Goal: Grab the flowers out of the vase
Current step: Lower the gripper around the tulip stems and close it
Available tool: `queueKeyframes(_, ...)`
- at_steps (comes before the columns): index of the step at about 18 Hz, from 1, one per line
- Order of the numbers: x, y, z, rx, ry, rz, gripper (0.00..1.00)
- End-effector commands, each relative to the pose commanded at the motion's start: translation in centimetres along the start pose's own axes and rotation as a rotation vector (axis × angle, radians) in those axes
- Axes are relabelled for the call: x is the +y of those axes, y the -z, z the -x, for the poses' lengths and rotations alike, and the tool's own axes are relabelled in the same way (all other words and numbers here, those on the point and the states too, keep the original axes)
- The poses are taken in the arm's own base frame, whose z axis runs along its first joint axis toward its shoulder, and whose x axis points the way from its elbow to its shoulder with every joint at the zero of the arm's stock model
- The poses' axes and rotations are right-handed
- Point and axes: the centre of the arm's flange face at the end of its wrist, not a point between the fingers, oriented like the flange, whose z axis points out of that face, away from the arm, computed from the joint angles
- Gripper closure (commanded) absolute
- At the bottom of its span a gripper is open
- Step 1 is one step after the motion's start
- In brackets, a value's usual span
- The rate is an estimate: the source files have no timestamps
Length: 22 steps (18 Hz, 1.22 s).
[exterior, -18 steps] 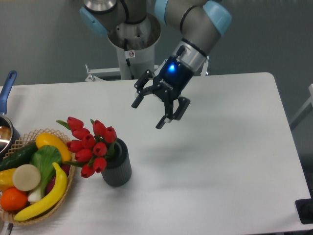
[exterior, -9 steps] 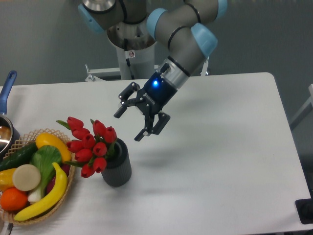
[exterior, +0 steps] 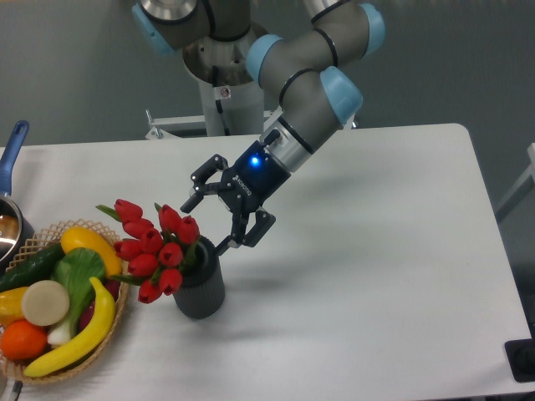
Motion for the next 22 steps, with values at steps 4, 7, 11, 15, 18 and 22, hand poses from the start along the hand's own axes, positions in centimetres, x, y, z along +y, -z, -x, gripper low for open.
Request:
queueKeyframes(4,-0.1,-1.1,0.1,0.019,-0.003,0.000,0.00)
queueKeyframes(7,-0.4,-2.2,0.3,0.039,-0.010,-0.001,0.00)
queueKeyframes(11,-0.5,-2.9,0.9,0.047,0.011,0.000,0.00)
queueKeyframes(15,-0.8,-3.2,1.0,0.052,0.011,0.000,0.00)
queueKeyframes(18,-0.9,-3.2,1.1,0.051,0.009,0.001,0.14)
queueKeyframes(22,-0.9,-3.2,1.1,0.051,0.009,-0.001,0.35)
